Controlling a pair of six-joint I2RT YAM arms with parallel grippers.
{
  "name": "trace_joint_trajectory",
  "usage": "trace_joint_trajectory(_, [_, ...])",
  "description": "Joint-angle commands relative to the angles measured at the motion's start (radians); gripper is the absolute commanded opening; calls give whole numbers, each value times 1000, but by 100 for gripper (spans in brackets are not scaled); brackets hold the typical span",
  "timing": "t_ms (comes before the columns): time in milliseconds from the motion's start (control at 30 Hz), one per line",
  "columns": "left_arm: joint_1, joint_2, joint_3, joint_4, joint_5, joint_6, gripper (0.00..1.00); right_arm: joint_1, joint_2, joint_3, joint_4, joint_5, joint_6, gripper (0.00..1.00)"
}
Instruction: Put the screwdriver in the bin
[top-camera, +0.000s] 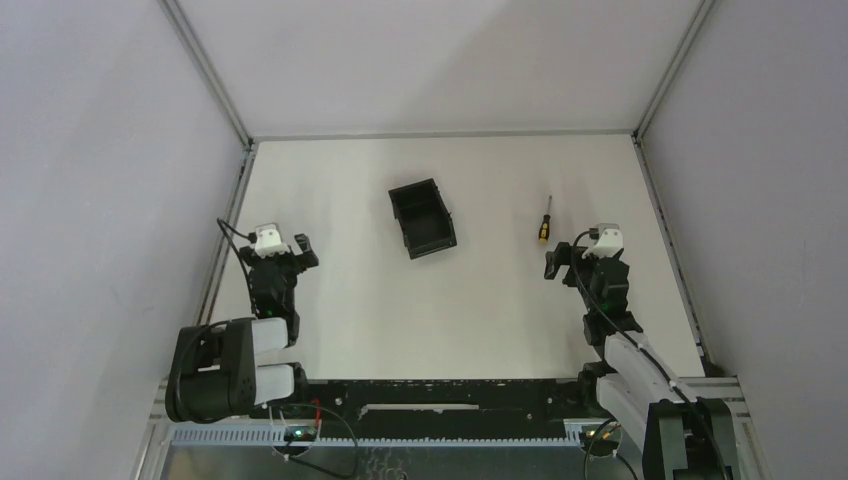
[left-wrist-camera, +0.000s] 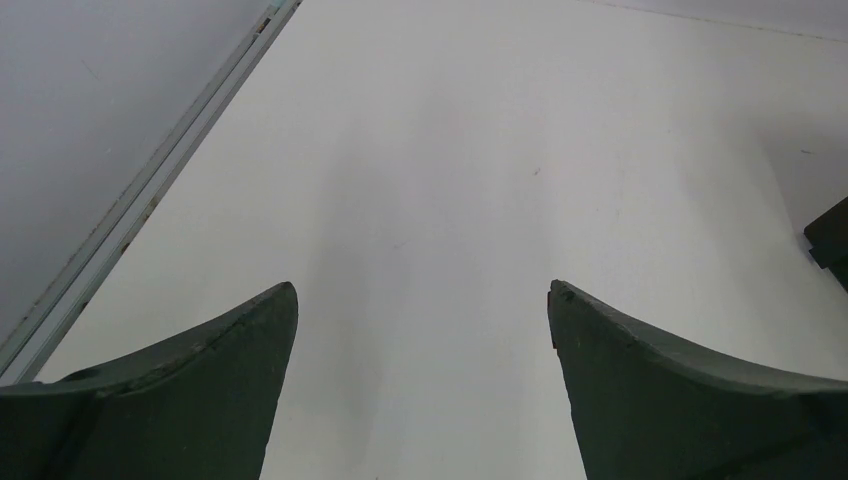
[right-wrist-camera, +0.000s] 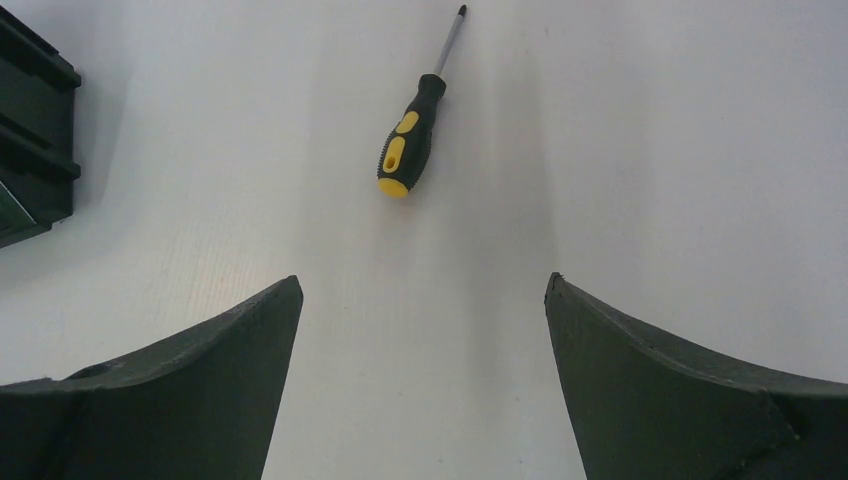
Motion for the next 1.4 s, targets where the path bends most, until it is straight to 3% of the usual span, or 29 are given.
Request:
trace_joint_trajectory(0, [-2,-12,51,34,-10,19,100,-3,-1,27,36,-1,13,100])
trace_joint_trajectory(167, [-1,-12,51,34,-10,19,100,-5,13,120,-42,79,34,100])
trace_joint_trajectory(367, [-1,-12,50,34,-11,18,100,-4,220,491,-467,44,128,99])
trace_joint_trajectory(500, [-2,-12,50,34,-11,18,100,-5,384,669,-626,43,180,97])
trace_joint_trajectory(667, [-1,-12,50,34,-11,19,100,1,594,829,-744,-6,200,92])
trace_joint_trajectory(933, [-1,-12,50,34,-11,19,100,9,960,1050,-850,30,186,79])
trace_joint_trajectory(1067, [-1,-12,50,34,-11,18,100,31,1068,1130,-892,51,201,75])
trace_joint_trajectory(1167, [-2,-12,50,33,-12,19,100,39,1120,1169,-935,83,216,58])
trace_joint_trajectory(1233, [-3,-11,50,34,-12,19,100,37,1132,1187,-957,89,220,28])
trace_joint_trajectory(1300, [-3,-12,51,34,-12,19,100,40,1120,1196,-969,118,228,5])
trace_joint_trajectory(1367, [-3,-12,51,34,-12,18,100,47,1088,1212,-991,141,225,0])
